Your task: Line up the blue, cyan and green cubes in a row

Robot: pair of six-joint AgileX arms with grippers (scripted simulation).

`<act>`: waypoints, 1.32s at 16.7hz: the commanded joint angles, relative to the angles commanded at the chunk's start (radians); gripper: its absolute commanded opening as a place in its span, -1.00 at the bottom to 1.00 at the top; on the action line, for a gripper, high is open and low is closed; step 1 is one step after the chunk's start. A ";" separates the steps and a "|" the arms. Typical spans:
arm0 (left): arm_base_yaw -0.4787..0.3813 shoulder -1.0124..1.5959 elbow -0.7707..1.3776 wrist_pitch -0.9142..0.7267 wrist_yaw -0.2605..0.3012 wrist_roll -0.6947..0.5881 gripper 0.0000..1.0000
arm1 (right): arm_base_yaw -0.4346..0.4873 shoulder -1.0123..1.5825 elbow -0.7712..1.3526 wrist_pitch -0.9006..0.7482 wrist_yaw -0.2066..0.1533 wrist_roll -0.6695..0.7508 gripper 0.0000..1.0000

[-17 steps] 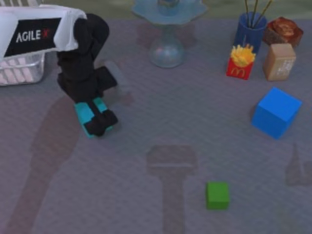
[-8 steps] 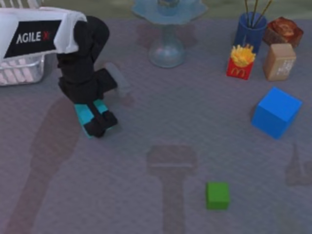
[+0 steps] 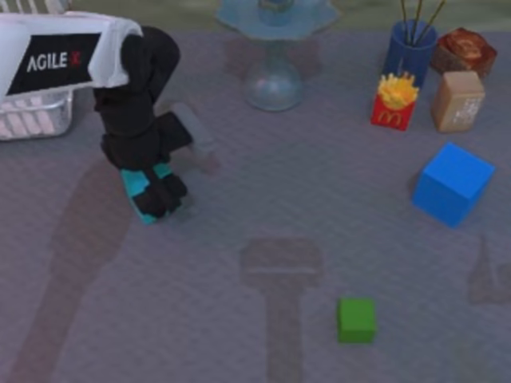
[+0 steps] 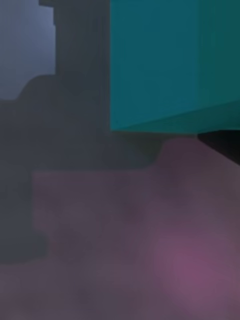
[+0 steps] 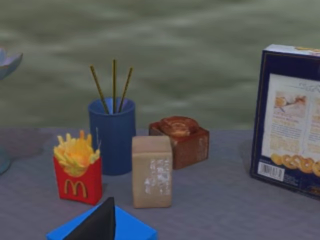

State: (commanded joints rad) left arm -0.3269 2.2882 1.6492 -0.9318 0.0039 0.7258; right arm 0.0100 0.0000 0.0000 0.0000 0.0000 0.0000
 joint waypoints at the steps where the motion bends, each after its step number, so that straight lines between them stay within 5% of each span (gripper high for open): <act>1: 0.000 0.000 0.000 0.000 0.000 0.000 -0.96 | 0.000 0.000 0.000 0.000 0.000 0.000 1.00; 11: 0.000 -0.021 0.004 -0.015 0.009 -0.004 -1.00 | 0.000 0.000 0.000 0.000 0.000 0.000 1.00; 22: 0.019 -0.095 0.165 -0.250 0.008 -0.007 -1.00 | 0.000 0.000 0.000 0.000 0.000 0.000 1.00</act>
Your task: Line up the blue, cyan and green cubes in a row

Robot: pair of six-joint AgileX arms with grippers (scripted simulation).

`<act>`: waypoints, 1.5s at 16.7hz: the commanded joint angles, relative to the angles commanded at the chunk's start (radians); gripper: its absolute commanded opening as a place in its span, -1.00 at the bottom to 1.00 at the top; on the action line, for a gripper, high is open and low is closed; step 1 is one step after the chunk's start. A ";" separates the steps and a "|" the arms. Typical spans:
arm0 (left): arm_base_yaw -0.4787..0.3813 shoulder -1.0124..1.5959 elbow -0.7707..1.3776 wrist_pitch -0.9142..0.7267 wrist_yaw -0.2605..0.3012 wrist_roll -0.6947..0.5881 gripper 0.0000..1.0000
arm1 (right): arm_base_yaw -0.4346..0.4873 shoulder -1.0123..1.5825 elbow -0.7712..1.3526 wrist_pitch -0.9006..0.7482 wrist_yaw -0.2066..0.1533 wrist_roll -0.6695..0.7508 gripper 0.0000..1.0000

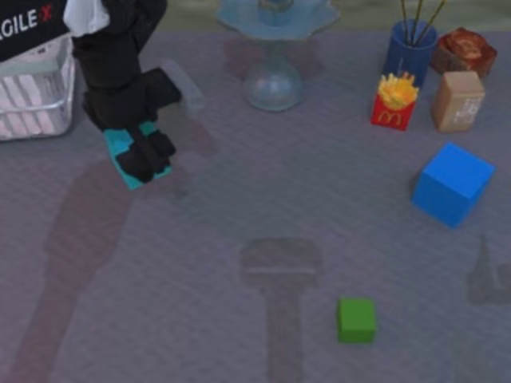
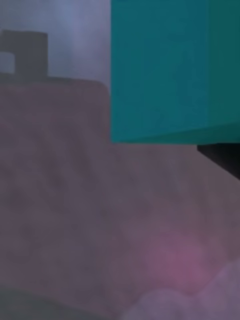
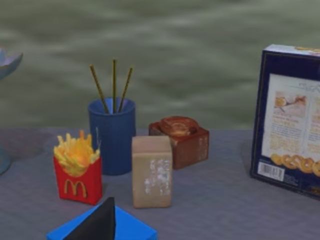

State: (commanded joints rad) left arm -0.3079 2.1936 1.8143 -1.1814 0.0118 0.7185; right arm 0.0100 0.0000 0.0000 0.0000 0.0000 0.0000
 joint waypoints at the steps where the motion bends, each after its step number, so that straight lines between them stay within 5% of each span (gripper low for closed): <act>1: -0.006 0.004 -0.002 0.003 0.000 0.002 -1.00 | 0.000 0.000 0.000 0.000 0.000 0.000 1.00; 5: -0.075 -0.018 -0.022 0.005 0.000 -0.004 -1.00 | 0.000 0.000 0.000 0.000 0.000 0.000 1.00; 15: -0.573 -0.168 -0.188 0.009 0.006 -0.060 -1.00 | 0.000 0.000 0.000 0.000 0.000 0.000 1.00; 25: -0.611 -0.159 -0.249 0.085 0.006 -0.065 -1.00 | 0.000 0.000 0.000 0.000 0.000 0.000 1.00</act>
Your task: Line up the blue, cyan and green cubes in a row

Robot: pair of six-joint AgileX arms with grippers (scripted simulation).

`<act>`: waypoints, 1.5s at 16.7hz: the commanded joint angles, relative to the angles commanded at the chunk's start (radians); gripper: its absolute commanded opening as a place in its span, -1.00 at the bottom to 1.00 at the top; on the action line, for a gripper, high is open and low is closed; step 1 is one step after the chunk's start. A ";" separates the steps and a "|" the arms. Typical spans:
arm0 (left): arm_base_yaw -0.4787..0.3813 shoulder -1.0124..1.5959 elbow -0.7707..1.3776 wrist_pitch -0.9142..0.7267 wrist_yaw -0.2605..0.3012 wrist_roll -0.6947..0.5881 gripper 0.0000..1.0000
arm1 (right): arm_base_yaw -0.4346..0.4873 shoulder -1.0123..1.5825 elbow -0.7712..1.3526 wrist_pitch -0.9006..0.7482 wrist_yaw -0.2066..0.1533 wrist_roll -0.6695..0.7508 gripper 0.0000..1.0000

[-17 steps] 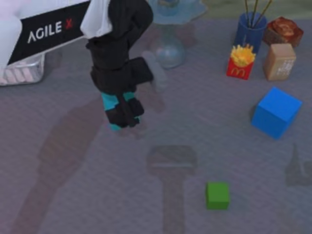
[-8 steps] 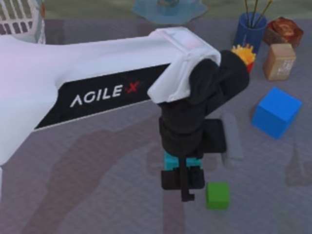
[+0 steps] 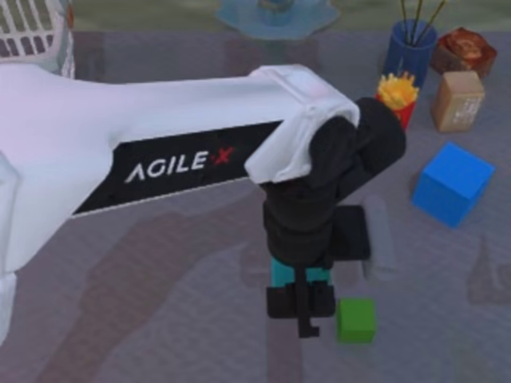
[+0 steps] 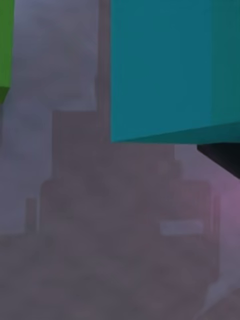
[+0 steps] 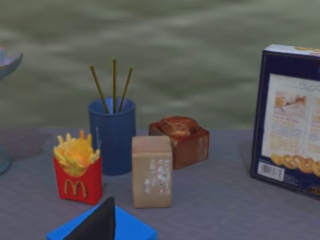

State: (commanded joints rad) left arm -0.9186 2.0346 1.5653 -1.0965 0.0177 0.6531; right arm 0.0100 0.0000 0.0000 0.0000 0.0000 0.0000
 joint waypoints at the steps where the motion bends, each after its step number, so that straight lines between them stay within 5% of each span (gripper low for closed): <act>1: 0.000 0.011 -0.024 0.038 0.000 -0.002 -1.00 | 0.000 0.000 0.000 0.000 0.000 0.000 1.00; 9: -0.006 0.059 -0.117 0.173 0.001 -0.004 -1.00 | 0.000 0.000 0.000 0.000 0.000 0.000 1.00; 22: -0.006 0.059 -0.117 0.173 0.001 -0.004 0.96 | 0.000 0.000 0.000 0.000 0.000 0.000 1.00; 25: -0.006 0.059 -0.117 0.173 0.001 -0.004 1.00 | 0.000 0.000 0.000 0.000 0.000 0.000 1.00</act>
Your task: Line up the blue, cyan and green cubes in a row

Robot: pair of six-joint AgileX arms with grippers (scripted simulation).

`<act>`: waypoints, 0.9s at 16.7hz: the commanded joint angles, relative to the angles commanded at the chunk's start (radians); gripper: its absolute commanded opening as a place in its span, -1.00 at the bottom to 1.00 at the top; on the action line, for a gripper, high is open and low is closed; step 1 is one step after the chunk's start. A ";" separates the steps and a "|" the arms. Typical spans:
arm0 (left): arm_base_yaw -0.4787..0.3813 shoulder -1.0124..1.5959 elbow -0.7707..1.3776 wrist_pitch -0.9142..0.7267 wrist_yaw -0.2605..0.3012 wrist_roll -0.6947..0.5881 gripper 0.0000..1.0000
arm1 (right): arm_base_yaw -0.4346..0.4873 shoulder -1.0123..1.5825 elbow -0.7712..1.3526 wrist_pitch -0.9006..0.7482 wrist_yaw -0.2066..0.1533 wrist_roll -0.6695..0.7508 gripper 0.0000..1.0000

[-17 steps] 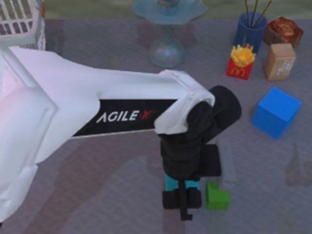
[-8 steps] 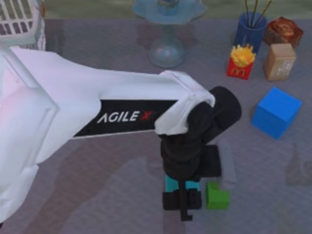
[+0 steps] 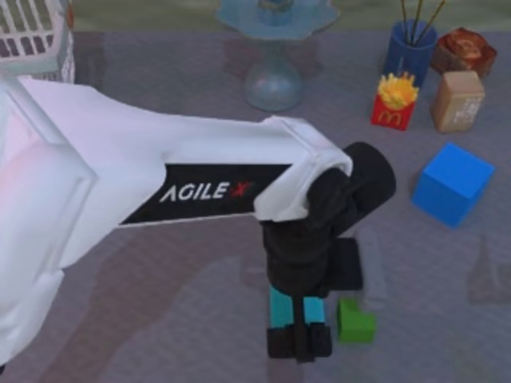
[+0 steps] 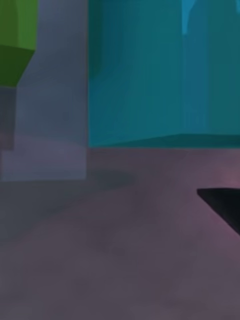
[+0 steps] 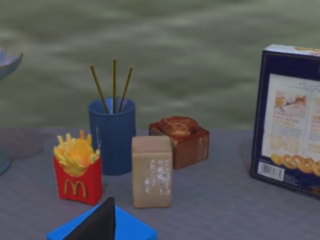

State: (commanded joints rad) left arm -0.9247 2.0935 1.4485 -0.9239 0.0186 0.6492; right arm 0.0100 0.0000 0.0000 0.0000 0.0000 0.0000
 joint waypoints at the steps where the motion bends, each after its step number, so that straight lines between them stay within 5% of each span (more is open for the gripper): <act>1: 0.000 0.000 0.000 0.000 0.000 0.000 1.00 | 0.000 0.000 0.000 0.000 0.000 0.000 1.00; 8: 0.002 -0.005 0.016 -0.017 0.000 0.002 1.00 | 0.000 0.000 0.000 0.000 0.000 0.000 1.00; 15: 0.022 -0.070 0.165 -0.239 0.000 0.001 1.00 | 0.000 0.000 0.000 0.000 0.000 0.000 1.00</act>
State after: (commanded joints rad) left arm -0.9031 2.0238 1.6136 -1.1625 0.0181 0.6497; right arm 0.0100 0.0000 0.0000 0.0000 0.0000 0.0000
